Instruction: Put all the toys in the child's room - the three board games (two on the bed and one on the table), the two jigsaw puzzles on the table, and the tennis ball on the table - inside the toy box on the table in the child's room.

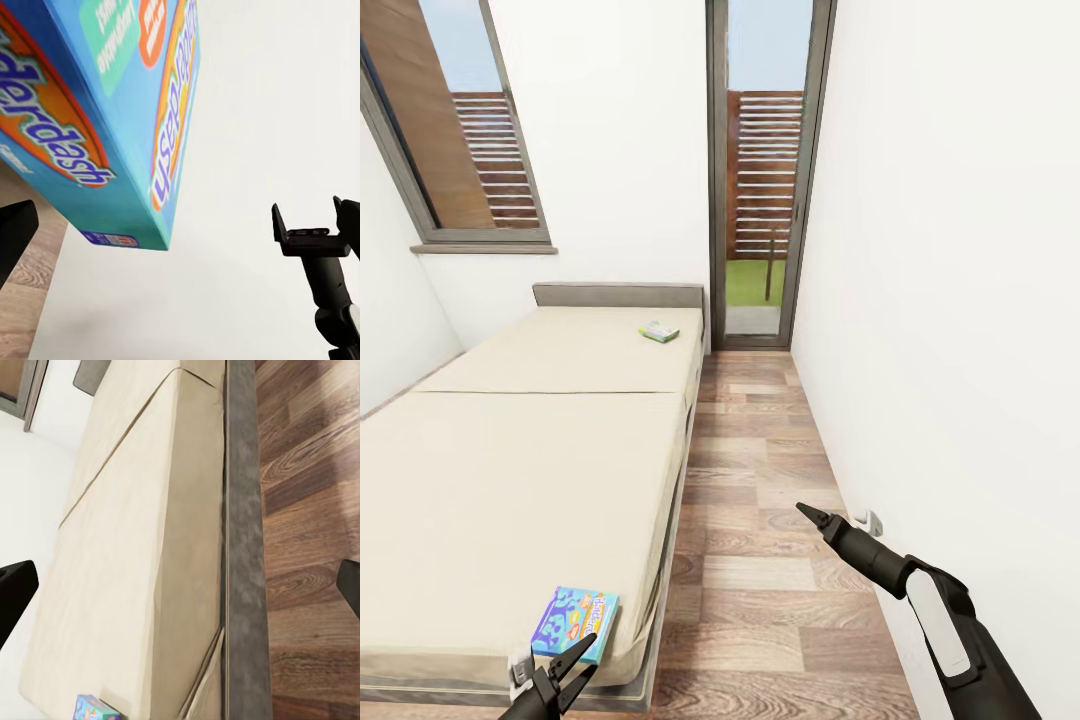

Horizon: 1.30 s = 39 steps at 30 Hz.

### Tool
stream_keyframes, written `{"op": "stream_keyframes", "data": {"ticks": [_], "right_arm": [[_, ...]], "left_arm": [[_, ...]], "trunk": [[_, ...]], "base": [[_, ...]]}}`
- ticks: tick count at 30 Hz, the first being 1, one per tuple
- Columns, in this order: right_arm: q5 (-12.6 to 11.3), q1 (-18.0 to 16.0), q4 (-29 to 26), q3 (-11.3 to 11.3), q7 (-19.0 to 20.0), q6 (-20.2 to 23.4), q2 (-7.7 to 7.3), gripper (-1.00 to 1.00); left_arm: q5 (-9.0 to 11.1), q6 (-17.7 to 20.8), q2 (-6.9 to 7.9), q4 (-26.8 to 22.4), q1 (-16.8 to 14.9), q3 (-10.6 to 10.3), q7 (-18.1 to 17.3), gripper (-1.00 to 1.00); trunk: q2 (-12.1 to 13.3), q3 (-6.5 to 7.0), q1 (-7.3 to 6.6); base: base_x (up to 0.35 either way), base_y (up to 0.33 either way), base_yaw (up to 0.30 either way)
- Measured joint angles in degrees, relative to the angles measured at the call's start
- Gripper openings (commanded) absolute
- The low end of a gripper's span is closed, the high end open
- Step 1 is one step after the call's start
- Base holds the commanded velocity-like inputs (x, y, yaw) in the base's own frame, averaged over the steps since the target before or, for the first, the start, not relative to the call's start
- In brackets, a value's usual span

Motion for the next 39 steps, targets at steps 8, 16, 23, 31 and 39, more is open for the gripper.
{"op": "stream_keyframes", "data": {"ticks": [8, 16, 23, 31, 39], "right_arm": [[0.0, 0.0, 0.0, 0.0, 0.0, 0.0, -0.01, 1.00], [0.0, 0.0, 0.0, 0.0, 0.0, 0.0, -0.01, 1.00], [0.0, 0.0, 0.0, 0.0, 0.0, 0.0, -0.01, 1.00], [0.0, 0.0, 0.0, 0.0, 0.0, 0.0, -0.01, 1.00], [0.0, 0.0, 0.0, 0.0, 0.0, 0.0, -0.01, 1.00]], "left_arm": [[0.0, 0.0, 0.00, 0.0, 0.0, 0.0, 0.0, 1.00], [0.1, -0.1, -0.07, -0.1, 0.1, 0.0, 0.0, -1.00], [0.0, -0.1, -0.08, -0.3, 0.1, 0.0, 0.0, -1.00], [0.0, -0.1, -0.08, -0.4, 0.1, 0.0, 0.0, -1.00], [0.2, -0.8, -0.17, -0.4, 0.3, -0.1, -0.1, -1.00]], "trunk": [[0.0, 0.00, 0.00], [0.0, 0.00, 0.00], [0.0, 0.00, 0.00], [0.0, 0.00, 0.00], [0.0, 0.00, 0.00]], "base": [[0.000, 0.000, 0.000], [0.000, 0.000, 0.000], [0.000, 0.000, 0.000], [0.000, 0.000, 0.000], [0.000, 0.000, 0.000]]}}
